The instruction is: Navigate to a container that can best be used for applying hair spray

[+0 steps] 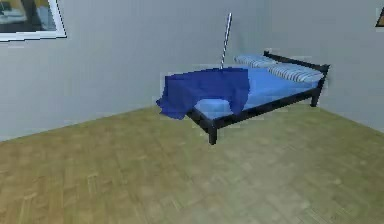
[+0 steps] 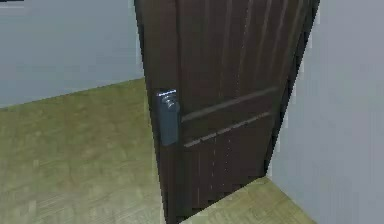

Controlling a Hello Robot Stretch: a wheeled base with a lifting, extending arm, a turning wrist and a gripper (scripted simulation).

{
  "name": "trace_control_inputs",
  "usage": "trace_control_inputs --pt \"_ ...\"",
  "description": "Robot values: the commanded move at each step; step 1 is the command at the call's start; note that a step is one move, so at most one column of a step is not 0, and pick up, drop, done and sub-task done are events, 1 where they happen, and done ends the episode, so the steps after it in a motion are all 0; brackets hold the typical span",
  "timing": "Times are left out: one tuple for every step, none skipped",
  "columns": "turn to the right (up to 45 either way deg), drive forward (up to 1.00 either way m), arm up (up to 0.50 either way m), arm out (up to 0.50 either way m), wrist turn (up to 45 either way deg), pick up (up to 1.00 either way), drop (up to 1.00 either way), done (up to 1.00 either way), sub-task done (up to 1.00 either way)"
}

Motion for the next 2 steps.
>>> trace_control_inputs --pt "21.0 0.0 0.0 0.0 0.0 0.0 0.0 0.0 0.0" --pt "0.0 0.4 0.0 0.0 0.0 0.0 0.0 0.0 0.0"
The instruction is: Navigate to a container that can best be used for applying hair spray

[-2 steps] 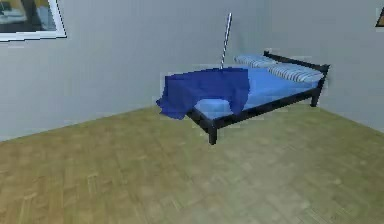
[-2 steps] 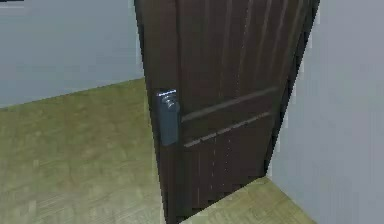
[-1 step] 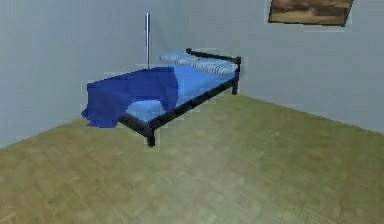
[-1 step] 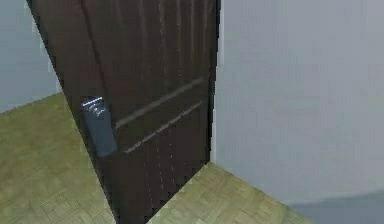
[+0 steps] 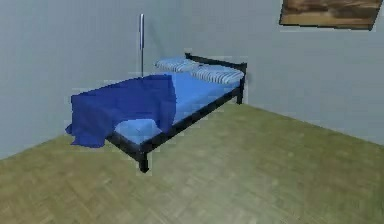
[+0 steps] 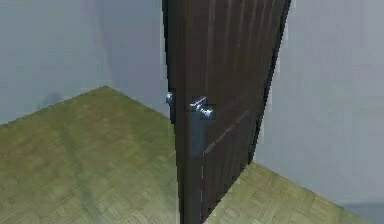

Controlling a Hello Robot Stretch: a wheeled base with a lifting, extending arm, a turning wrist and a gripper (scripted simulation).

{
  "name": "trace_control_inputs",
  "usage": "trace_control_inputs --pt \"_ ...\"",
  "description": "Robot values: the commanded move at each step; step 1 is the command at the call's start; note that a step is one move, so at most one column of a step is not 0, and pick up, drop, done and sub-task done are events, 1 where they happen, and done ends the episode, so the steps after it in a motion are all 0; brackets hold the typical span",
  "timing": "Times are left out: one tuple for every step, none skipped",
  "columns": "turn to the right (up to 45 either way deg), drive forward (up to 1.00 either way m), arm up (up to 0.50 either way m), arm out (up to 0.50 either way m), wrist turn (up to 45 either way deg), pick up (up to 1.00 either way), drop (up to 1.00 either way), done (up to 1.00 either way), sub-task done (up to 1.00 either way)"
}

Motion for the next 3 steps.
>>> trace_control_inputs --pt "39.0 0.0 0.0 0.0 0.0 0.0 0.0 0.0 0.0" --pt "0.0 0.65 0.0 0.0 0.0 0.0 0.0 0.0 0.0" --pt "3.0 0.0 0.0 0.0 0.0 0.0 0.0 0.0 0.0"
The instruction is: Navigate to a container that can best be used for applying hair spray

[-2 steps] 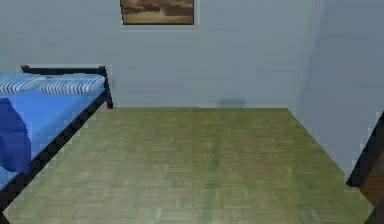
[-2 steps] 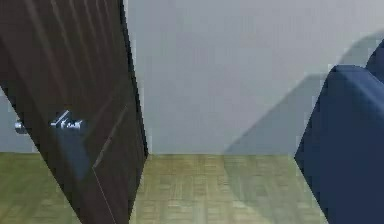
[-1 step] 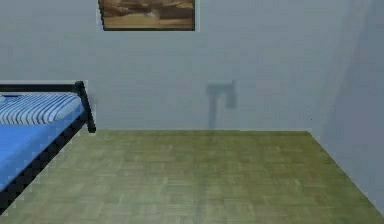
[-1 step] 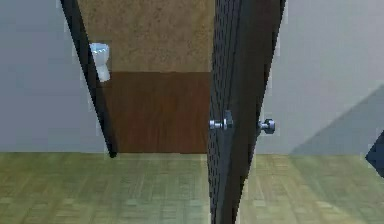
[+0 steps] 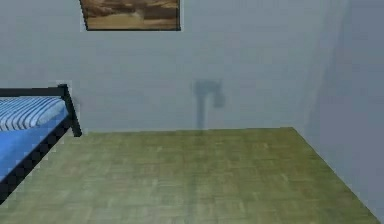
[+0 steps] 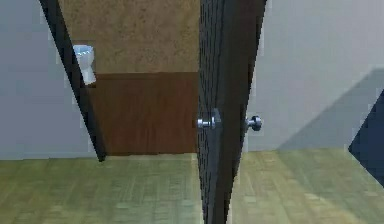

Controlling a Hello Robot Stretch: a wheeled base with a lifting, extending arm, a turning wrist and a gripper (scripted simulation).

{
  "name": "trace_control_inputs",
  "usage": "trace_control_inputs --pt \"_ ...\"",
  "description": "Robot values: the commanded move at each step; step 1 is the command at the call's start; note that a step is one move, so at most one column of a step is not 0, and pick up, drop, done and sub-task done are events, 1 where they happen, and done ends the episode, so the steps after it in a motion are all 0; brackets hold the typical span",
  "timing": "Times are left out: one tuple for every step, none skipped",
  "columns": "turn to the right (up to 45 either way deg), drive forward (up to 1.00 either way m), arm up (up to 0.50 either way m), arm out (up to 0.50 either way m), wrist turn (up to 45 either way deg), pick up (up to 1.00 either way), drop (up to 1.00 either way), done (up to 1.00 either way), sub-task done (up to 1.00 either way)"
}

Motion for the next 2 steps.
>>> trace_control_inputs --pt "0.0 0.2 0.0 0.0 0.0 0.0 0.0 0.0 0.0" --pt "45.0 0.0 0.0 0.0 0.0 0.0 0.0 0.0 0.0"
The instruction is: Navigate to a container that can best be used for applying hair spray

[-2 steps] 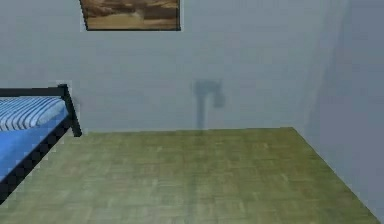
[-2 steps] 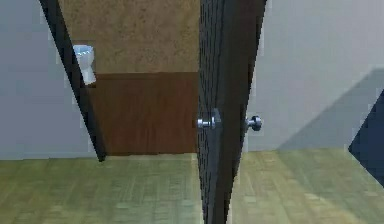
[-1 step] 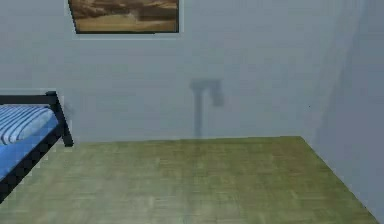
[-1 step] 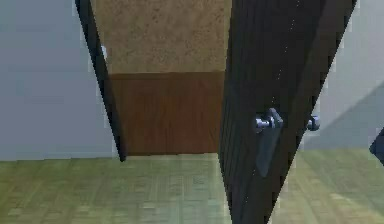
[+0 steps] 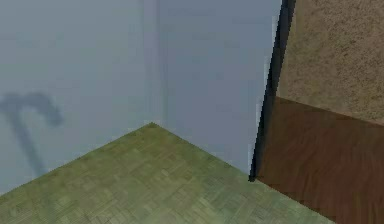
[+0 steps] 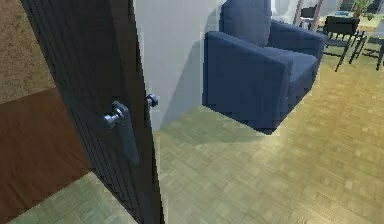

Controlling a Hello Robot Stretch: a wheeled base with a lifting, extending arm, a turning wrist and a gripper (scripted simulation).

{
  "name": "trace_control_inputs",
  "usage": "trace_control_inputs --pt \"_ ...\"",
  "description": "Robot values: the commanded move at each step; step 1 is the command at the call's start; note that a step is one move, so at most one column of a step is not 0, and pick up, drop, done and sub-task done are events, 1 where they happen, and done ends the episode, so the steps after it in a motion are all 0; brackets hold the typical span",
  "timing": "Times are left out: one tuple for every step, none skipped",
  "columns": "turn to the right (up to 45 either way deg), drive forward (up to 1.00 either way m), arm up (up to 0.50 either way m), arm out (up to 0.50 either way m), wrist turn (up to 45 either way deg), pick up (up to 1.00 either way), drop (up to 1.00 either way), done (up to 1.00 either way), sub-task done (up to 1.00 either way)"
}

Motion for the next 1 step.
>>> trace_control_inputs --pt "18.0 0.0 0.0 0.0 0.0 0.0 0.0 0.0 0.0"
